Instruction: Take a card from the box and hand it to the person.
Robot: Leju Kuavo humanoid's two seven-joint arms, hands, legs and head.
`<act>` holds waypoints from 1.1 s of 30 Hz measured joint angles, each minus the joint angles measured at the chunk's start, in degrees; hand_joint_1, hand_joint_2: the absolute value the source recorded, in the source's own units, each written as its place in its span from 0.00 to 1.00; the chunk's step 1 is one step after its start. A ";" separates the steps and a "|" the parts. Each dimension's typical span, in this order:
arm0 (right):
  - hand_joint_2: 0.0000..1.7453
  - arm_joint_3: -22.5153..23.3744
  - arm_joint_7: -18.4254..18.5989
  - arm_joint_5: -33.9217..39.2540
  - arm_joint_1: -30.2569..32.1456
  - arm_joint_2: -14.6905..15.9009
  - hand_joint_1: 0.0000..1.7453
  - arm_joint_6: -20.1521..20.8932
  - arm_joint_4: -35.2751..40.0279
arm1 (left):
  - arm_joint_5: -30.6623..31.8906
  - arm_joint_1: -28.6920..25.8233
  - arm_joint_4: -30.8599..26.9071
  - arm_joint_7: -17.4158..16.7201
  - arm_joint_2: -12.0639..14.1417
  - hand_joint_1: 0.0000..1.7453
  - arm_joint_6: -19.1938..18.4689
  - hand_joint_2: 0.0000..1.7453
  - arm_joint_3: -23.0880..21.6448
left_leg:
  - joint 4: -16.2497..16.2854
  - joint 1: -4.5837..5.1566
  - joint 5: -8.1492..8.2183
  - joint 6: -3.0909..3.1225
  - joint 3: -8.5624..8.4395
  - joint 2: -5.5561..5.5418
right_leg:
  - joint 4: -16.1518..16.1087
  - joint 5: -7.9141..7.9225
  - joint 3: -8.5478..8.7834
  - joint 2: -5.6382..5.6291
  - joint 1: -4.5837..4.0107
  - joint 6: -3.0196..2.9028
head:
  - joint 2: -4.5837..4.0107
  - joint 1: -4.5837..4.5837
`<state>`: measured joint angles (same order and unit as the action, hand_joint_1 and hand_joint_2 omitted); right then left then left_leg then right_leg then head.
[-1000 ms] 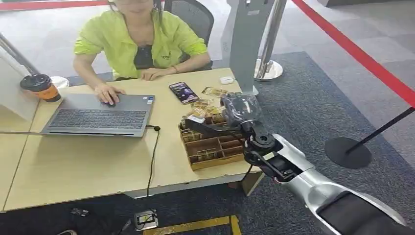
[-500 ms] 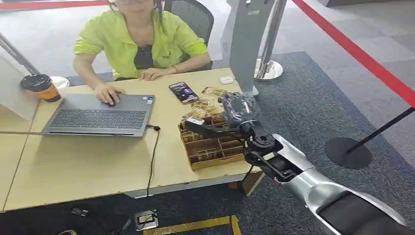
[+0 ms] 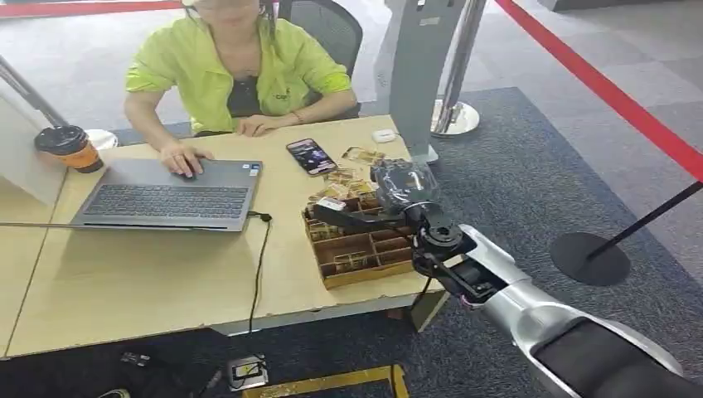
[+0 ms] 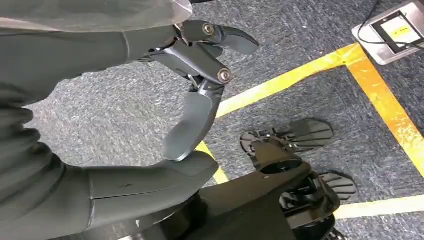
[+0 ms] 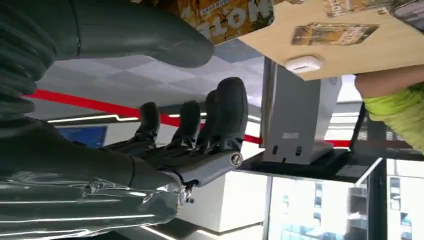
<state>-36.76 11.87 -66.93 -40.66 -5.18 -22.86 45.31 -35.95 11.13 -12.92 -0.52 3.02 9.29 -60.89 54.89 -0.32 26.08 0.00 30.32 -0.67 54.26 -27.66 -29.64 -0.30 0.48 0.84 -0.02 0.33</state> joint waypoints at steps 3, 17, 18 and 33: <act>1.00 -0.02 -0.15 0.00 -0.11 -0.15 0.59 0.00 -0.77 | 0.00 0.00 0.00 0.00 0.00 0.00 0.00 1.00 0.00 | 0.00 0.00 0.00 0.00 0.00 0.00 | 0.00 0.00 0.00 0.00 0.00 0.00 | 0.00 0.00; 1.00 -0.44 -0.46 0.11 -0.95 -1.03 0.56 -0.31 -3.87 | -0.04 0.00 0.00 0.00 -0.07 0.00 0.11 1.00 0.00 | 0.00 0.00 0.00 0.00 0.00 0.00 | 0.00 0.00 0.01 0.00 0.00 0.00 | 0.00 0.00; 1.00 -0.48 -0.50 0.11 -0.95 -1.07 0.58 -0.33 -4.04 | -0.07 0.00 0.00 0.00 -0.09 0.00 0.11 1.00 0.00 | 0.00 0.00 0.00 0.00 0.00 0.00 | 0.00 0.00 0.01 0.00 0.00 0.00 | 0.00 0.00; 1.00 -1.07 -1.00 0.19 -1.04 -1.86 0.91 -1.09 -5.94 | -0.39 -0.02 0.00 0.00 -0.17 0.00 0.11 1.00 0.00 | 0.00 0.00 -0.01 0.00 -0.01 0.00 | 0.01 0.00 0.01 0.00 0.00 0.00 | 0.00 0.00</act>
<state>-37.83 10.86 -66.73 -41.70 -7.04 -23.96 39.37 -36.35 11.11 -12.92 -0.52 2.84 9.40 -60.89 54.88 -0.32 26.07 -0.01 30.31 -0.67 54.27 -27.66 -29.63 -0.30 0.48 0.84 -0.02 0.33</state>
